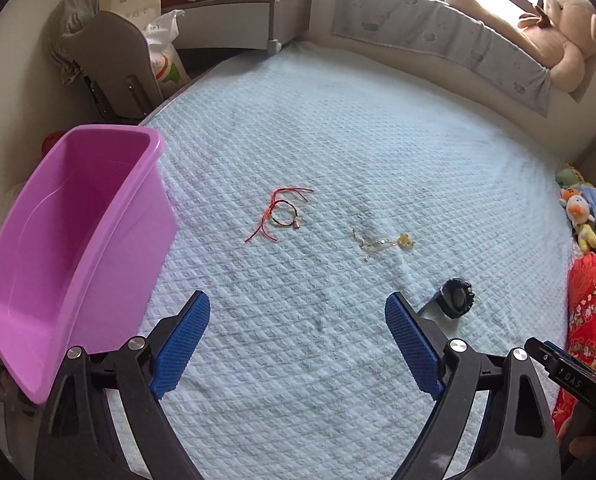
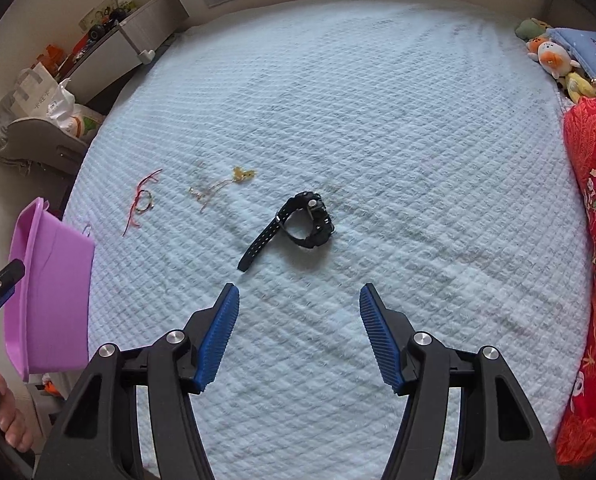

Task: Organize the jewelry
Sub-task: 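Move both open tools back over the red string bracelet and black watch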

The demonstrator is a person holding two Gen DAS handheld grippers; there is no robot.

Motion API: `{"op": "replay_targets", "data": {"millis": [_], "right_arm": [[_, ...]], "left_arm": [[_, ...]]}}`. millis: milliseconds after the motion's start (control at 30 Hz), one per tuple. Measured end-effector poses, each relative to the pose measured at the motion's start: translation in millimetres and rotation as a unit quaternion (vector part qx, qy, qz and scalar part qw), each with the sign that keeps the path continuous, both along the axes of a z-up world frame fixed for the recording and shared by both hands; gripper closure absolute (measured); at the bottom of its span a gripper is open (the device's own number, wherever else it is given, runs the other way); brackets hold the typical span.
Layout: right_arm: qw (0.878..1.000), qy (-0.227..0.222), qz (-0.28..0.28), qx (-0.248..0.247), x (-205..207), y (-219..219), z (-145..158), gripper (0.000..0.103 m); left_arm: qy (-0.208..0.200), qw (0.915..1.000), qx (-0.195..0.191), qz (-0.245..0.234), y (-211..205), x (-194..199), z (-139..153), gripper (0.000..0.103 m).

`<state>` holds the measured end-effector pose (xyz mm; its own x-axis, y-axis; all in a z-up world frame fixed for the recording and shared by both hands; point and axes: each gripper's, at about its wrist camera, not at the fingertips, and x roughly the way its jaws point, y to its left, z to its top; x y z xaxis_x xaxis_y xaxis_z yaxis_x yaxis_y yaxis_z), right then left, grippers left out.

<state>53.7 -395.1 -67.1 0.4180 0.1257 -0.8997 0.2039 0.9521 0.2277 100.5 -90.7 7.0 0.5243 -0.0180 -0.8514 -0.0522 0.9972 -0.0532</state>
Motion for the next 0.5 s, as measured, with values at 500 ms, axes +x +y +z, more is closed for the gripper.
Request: {"op": "replay_targets", "data": {"millis": [500], "right_arm": [[0.992, -0.065, -0.11, 0.01, 32.4, 2.8, -115.1, 0.043]], "left_arm": [[-0.035, 0.9983, 0.045, -0.012, 18.5, 103.9, -147.9, 0.015]]}}
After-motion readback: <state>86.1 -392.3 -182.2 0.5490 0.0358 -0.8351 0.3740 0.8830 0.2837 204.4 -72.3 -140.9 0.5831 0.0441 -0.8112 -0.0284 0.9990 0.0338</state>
